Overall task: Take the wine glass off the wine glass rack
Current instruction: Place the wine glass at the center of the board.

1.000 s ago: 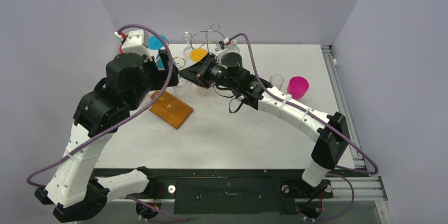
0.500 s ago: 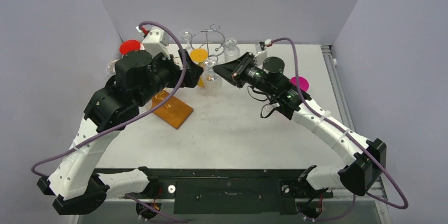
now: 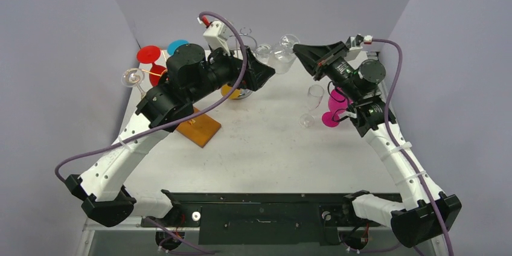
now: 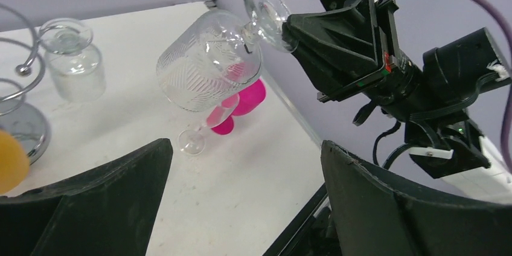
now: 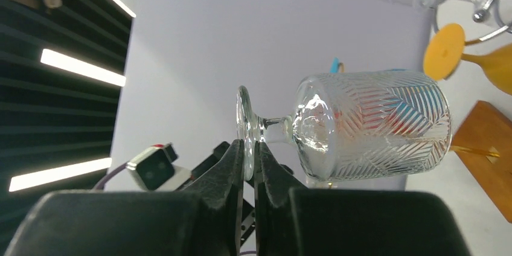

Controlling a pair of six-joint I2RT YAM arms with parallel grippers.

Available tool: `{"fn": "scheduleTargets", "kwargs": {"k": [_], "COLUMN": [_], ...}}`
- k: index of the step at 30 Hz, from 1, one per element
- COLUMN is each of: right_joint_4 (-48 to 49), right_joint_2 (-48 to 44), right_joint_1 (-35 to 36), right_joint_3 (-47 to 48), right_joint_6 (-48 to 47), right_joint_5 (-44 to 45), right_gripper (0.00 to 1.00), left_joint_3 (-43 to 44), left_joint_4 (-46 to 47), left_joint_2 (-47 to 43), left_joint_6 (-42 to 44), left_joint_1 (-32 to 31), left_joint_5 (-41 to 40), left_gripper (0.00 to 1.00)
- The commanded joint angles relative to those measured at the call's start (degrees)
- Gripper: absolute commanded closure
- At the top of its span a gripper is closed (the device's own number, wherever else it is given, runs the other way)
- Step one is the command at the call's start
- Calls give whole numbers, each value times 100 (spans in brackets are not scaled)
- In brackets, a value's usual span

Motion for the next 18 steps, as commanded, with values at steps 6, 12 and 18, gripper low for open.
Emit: {"fn": "scheduleTargets", "kwargs": {"k": [6,12,18], "right_joint_4": [2119,2420,2641], "right_joint_2": [-319,-332,-316], "right_joint_1": [-611,-625,-625], "right_joint_3": [109,135,109], "right_joint_6": [1662,2124,2356], "right_joint_5": [-555,-430,-379], "right_gripper": [100,100,100], "left_joint_3": [-48,-320,-437], "left_joint_4": [2335,3384,3850], "left_joint_2": [506,683,806], "left_joint_6": [-1016,-1734,-2055], "left_joint_1": [483,766,887], "left_joint_5": [1628,2157,2401], "left_gripper": [8,7,6]}}
